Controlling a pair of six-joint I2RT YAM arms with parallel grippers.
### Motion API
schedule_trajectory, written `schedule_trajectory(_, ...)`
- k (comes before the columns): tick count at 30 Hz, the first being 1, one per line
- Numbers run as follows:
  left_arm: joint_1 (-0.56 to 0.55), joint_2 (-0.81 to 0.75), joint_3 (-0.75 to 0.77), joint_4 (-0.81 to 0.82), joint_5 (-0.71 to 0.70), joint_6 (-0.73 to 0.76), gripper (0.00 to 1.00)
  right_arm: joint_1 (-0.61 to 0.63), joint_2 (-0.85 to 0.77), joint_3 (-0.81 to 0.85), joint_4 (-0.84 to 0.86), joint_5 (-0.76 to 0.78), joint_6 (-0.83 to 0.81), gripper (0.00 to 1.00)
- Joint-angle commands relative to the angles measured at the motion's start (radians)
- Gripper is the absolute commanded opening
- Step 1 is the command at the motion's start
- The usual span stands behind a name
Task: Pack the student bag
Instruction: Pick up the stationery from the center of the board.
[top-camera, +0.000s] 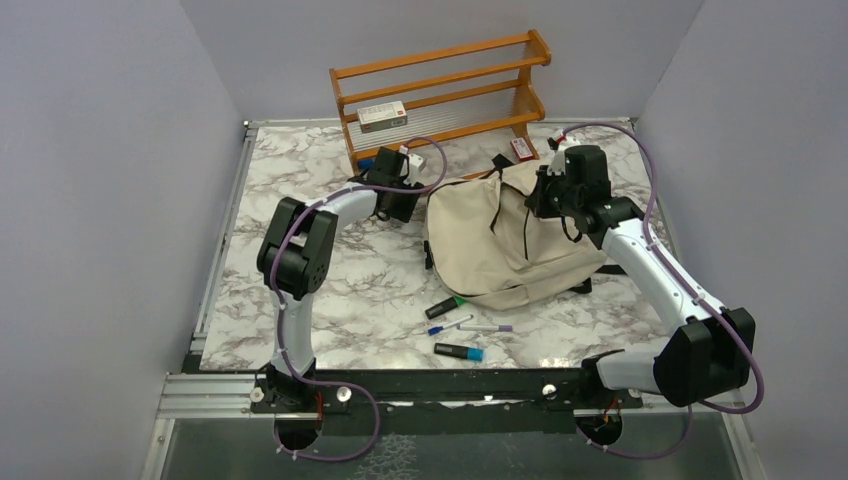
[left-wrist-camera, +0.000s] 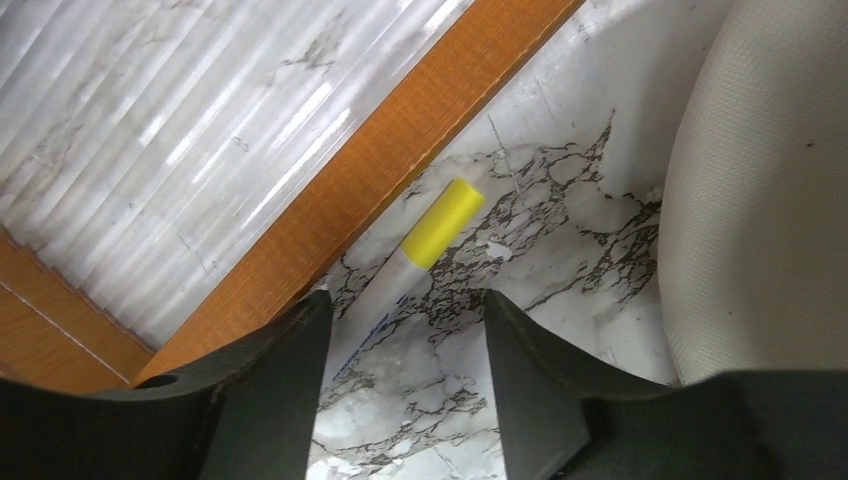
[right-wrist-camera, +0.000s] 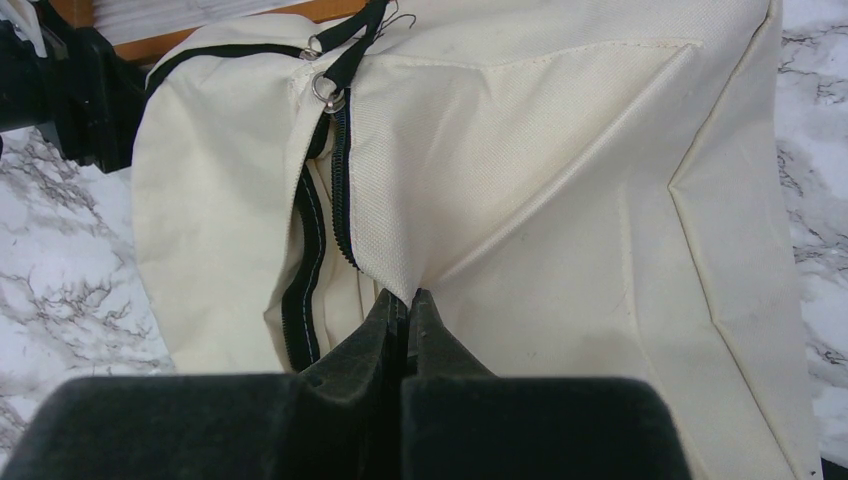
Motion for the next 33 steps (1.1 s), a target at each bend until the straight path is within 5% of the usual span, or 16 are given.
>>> schedule_trajectory(1,0.013,-0.03,-0.026,-0.043,0.006,-0.003,0.54,0.002,-0.029,0.003,0.008,-0.025,0.004,0.01)
schedule_trajectory(17,0.001,-0.183,-0.144,-0.099,-0.01,-0.062,0.06,0.002,-0.012,0.007,0.028,-0.076,0.013,0.01)
schedule_trajectory(33,-0.078,-0.545,-0.096,-0.083,0.102,-0.356,0.0,0.002,-0.055,0.012,0.07,-0.055,0.029,0.01)
